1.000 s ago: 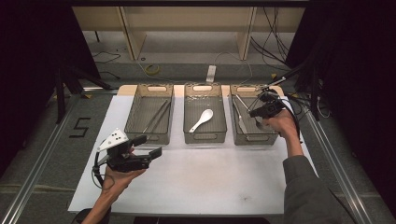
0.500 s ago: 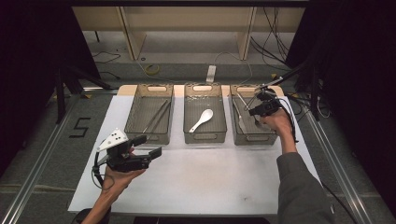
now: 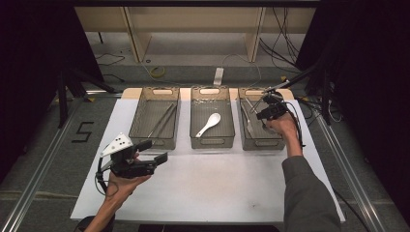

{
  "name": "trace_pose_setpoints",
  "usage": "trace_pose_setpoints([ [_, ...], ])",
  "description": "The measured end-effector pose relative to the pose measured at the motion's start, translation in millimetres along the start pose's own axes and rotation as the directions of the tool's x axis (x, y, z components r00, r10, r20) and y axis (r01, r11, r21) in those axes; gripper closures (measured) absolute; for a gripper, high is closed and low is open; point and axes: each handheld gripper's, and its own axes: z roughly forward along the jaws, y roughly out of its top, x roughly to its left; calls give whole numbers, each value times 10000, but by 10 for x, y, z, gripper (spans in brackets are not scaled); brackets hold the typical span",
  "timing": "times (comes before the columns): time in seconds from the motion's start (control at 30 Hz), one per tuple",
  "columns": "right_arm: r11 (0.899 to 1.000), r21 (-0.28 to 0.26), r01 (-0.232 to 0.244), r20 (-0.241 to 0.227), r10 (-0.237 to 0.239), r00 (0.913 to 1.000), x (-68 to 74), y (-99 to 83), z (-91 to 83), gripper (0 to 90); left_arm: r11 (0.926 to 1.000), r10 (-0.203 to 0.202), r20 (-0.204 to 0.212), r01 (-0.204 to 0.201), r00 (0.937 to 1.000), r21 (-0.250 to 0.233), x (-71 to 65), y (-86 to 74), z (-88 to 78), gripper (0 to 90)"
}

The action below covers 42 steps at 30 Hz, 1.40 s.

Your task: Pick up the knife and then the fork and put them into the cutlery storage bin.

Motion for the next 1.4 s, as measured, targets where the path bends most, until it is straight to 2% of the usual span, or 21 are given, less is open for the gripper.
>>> trace_pose_setpoints([
  [0.07,9998,-185,-81,112,83,9999,-5,11,-2,800,10000,-11,16,11,10000,12,1,0,-1,160],
  [0.13,9995,-302,-109,-119,106,9999,0,27,-19,723,10000,-22,21,22,10000,16,2,0,0,160],
  [0.27,9988,-475,-94,-226,84,9997,22,39,-72,680,10000,-24,18,23,10000,18,0,0,1,160],
  [0.47,9956,-938,-73,-729,4,9973,53,-5,-157,604,10000,-31,18,31,10000,14,-1,-2,1,160],
  [0.57,9902,-1383,-191,-1213,22,9926,79,-46,-222,577,10000,-38,22,38,10000,31,0,-2,0,160],
  [0.67,9852,-1706,-168,-1411,-75,9900,122,-96,-286,536,10000,-45,21,45,10000,33,1,-2,2,160],
  [0.97,9695,-2450,-3,-1634,-410,9857,249,-355,-449,406,9999,-116,47,116,9999,25,1,-3,1,159],
  [1.4,9374,-3476,195,-2091,-978,9730,515,-709,-641,323,9999,-163,118,162,9998,51,1,-4,-1,159],
])
